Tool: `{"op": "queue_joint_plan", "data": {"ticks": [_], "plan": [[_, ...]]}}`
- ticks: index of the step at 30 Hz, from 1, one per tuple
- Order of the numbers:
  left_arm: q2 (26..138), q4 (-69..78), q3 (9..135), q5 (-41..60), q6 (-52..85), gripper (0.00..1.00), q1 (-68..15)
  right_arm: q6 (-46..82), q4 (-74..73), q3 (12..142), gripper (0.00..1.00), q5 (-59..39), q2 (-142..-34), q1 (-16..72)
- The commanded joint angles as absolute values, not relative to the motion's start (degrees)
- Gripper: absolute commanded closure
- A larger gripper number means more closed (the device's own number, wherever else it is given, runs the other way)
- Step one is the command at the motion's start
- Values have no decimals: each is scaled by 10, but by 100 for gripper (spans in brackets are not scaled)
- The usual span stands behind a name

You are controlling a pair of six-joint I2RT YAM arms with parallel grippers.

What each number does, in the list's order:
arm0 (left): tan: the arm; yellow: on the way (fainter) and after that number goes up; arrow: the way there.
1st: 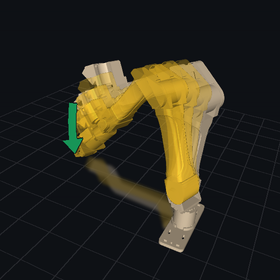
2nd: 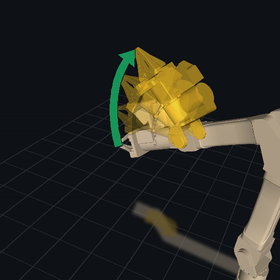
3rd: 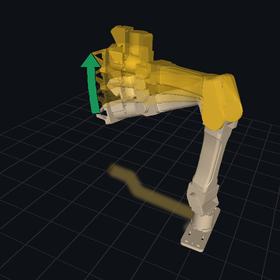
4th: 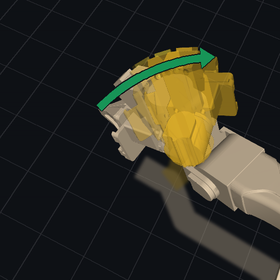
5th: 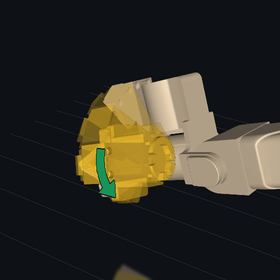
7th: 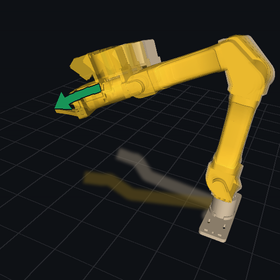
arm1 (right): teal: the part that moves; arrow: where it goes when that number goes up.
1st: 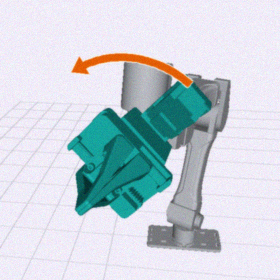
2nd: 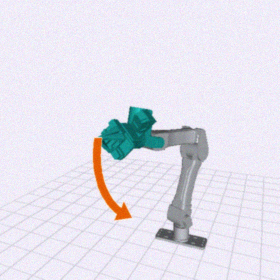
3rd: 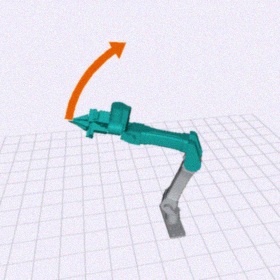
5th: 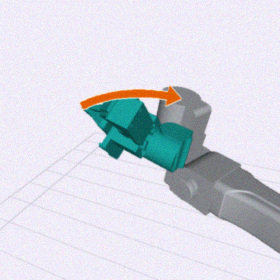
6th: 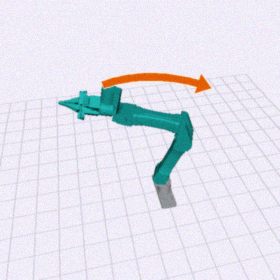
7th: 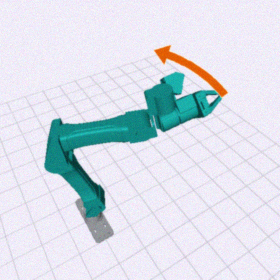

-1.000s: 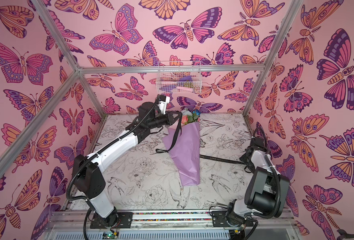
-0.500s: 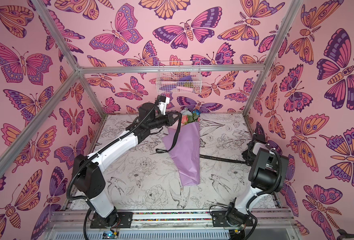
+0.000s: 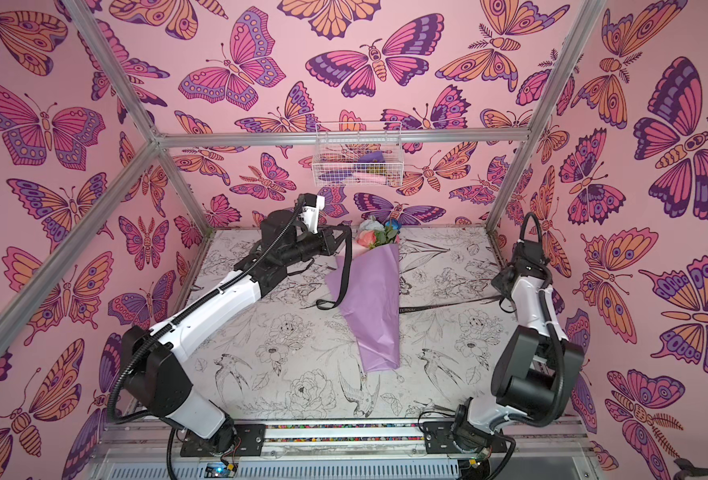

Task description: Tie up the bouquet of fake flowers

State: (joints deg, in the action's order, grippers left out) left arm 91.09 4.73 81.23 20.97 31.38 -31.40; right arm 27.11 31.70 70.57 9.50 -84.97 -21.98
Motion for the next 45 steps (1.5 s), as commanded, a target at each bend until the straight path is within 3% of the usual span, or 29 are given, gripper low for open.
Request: {"op": "queue_joint_plan", "data": {"ticks": [1,17,30,38,45], "plan": [[877,57,785,200,315,100,-311,250,349,735,100,109,-811,-208],[818,55,743,162,289,100,-306,223,394,907,100,99,-771,-156],[788,36,762,166,251,100,-242,214,435,1044,100,19,-814,-120],[817,78,747,251,251,100,-246,217,419,1042,100,-81,-836,33],[824,157,717,334,209,100,-257,259,323,1020,100,-155,-896,185]]}}
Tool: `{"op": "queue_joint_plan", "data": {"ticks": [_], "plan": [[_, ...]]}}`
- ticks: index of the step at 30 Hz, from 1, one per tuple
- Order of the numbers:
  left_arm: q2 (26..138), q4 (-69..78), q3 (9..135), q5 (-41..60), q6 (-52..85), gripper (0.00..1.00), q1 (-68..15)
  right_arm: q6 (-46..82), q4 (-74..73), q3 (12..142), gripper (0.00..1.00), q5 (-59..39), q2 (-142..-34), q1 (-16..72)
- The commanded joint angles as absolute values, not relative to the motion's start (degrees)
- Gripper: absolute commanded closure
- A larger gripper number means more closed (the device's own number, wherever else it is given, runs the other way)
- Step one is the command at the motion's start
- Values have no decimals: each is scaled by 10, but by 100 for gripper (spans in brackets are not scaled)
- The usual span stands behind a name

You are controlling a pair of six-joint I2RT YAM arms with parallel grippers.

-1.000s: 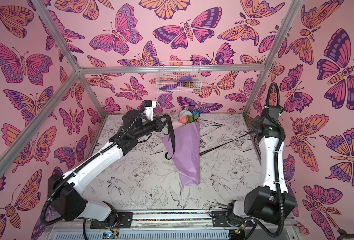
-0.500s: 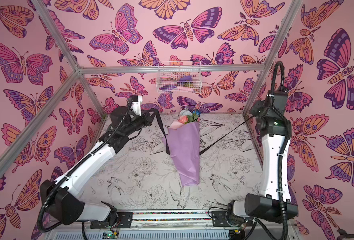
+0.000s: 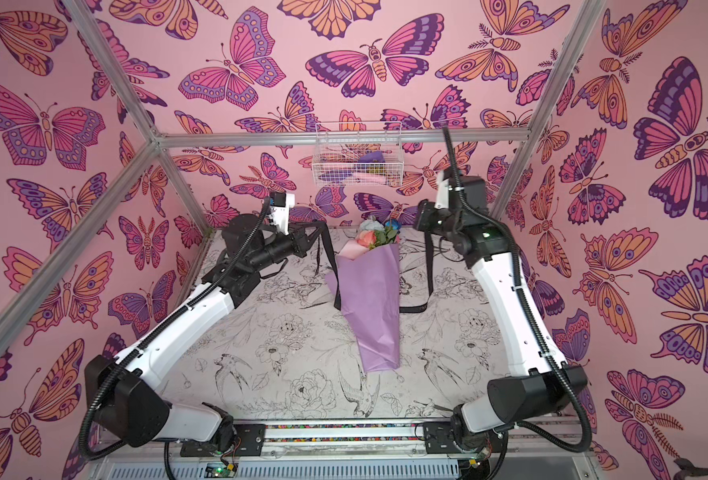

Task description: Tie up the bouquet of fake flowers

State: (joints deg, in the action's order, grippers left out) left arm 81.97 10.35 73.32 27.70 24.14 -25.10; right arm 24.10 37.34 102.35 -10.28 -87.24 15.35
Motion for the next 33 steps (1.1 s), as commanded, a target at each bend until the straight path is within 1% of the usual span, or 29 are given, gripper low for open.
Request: {"op": "queue_joint_plan", "data": {"ticks": [1,5,11,17,20,24,25,26,28,29,31,33], "plan": [[822,161,712,340,201,100,-258,266,310,1024,100,-164,-918,198],[814,176,685,353,153,100,-271,289,274,1076,100,-202,-996,243],[808,182,645,358,50,100,-304,307,265,1200,100,-240,-1124,305],[810,191,608,358,-33,100,-333,293,329,1339,100,-263,-1250,375],[807,199,593,360,-43,100,-337,295,342,1348,100,-284,-1282,401],[808,205,579,357,-45,100,-338,297,333,1297,98,-307,-1281,433],[809,206,576,356,-42,100,-338,299,325,1274,95,-309,-1274,439],[811,206,573,356,-42,100,-338,302,318,1251,87,-308,-1265,442],[813,211,568,356,-38,100,-338,308,304,1212,61,-307,-1249,442],[812,214,565,356,-36,100,-338,305,307,1200,51,-295,-1240,440],[811,220,558,352,-33,100,-338,299,313,1184,43,-279,-1223,429],[810,223,554,345,-28,100,-338,300,313,1174,40,-271,-1204,411]]}}
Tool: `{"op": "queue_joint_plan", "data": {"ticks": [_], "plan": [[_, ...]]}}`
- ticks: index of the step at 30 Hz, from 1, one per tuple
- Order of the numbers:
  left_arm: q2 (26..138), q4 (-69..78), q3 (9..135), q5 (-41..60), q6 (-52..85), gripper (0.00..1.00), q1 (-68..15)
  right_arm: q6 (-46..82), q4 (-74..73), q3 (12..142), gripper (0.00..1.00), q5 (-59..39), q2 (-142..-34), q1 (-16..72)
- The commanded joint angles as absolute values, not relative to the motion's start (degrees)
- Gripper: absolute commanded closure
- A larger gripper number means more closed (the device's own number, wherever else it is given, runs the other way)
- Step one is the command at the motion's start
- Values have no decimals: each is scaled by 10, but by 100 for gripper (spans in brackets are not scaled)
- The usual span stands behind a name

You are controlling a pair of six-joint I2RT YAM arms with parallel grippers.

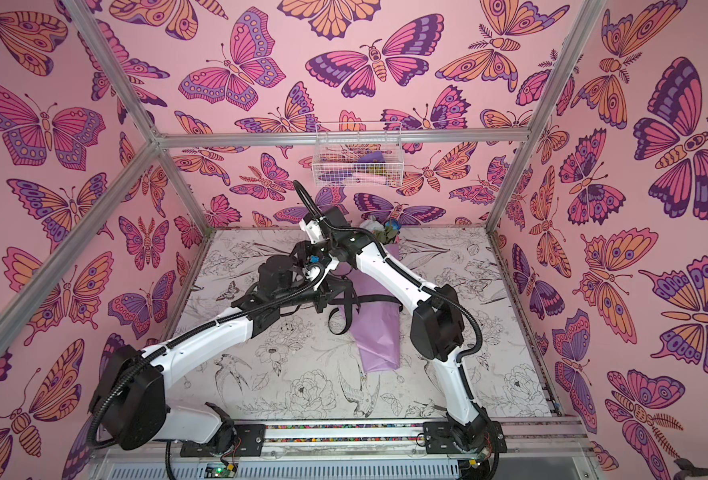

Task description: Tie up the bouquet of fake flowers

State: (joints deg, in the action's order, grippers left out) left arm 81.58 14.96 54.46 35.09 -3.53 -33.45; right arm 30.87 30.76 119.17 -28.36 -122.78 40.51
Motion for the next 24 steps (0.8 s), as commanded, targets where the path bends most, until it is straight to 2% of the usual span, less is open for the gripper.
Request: {"op": "queue_joint_plan", "data": {"ticks": [1,8,13,17,24], "plan": [[810,223,553,342,-26,100,-338,299,316,1171,39,-263,-1193,400],[813,223,555,320,-12,100,-338,281,369,1125,36,-112,-1099,323],[832,223,571,314,12,100,-332,317,350,971,33,21,-962,252],[855,210,599,296,42,100,-322,318,308,841,33,64,-840,212],[926,96,706,231,76,100,-311,276,280,694,37,89,-713,231]]}}
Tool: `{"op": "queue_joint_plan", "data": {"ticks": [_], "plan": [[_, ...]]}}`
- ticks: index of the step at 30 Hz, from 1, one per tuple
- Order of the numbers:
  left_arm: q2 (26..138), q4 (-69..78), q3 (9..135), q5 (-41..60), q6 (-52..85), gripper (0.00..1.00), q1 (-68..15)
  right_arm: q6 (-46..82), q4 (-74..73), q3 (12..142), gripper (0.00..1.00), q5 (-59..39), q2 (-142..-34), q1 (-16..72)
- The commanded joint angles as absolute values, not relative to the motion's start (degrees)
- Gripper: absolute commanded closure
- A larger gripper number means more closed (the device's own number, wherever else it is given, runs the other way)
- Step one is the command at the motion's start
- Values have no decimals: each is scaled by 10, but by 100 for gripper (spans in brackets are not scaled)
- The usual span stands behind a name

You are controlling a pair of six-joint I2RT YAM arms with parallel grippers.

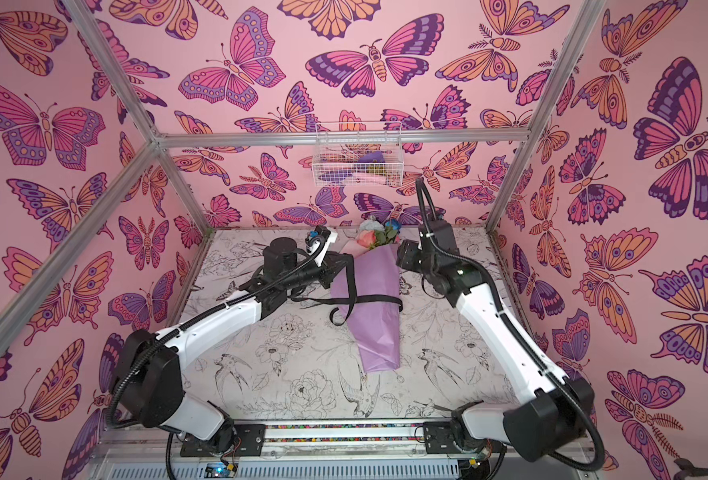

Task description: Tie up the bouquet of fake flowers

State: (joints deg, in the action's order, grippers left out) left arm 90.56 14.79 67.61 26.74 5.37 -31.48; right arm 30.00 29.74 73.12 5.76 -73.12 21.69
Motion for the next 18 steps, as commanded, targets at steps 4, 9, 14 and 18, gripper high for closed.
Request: {"op": "queue_joint_plan", "data": {"ticks": [4,9,14,18], "plan": [[969,41,761,199,104,100,-302,244,255,636,39,149,-684,326],[1009,4,808,203,140,100,-285,167,217,628,40,220,-738,486],[1039,-22,844,227,170,100,-268,61,134,650,40,196,-846,588],[1061,-32,864,259,197,100,-253,-5,124,714,38,221,-971,629]]}}
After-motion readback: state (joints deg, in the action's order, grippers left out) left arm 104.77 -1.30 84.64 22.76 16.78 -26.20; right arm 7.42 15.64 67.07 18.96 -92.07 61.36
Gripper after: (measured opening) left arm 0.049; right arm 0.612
